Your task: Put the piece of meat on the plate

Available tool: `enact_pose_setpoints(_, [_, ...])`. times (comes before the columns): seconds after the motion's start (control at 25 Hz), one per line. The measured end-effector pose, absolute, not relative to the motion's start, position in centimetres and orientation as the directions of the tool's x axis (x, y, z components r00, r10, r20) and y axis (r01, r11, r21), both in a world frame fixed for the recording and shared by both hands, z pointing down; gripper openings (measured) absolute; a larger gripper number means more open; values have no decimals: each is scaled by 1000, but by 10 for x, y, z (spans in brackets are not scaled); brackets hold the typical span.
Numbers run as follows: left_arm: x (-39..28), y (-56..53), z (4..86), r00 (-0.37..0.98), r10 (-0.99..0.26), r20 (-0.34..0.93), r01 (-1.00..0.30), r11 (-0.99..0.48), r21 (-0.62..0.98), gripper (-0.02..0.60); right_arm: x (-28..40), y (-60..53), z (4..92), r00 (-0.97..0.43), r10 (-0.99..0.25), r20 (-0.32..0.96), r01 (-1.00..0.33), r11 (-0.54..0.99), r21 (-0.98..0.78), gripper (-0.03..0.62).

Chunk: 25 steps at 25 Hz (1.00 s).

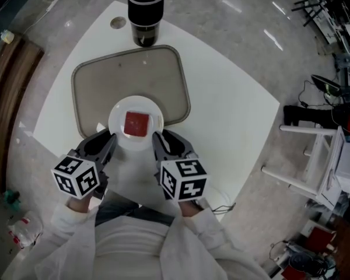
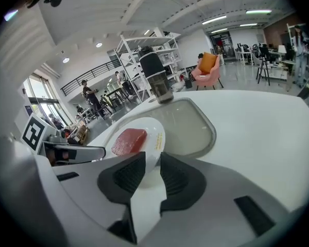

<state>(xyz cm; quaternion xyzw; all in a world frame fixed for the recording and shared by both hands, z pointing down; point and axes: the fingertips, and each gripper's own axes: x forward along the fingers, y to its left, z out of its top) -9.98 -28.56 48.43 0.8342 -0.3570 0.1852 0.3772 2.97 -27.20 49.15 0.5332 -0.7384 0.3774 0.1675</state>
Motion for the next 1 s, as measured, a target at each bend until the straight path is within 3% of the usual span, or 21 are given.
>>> enact_pose_setpoints(1.0, [-127,-394,502,646,-435,627,-762,-421,492,75,2,-384,507,-314,-645,696,-941,112,-321,98])
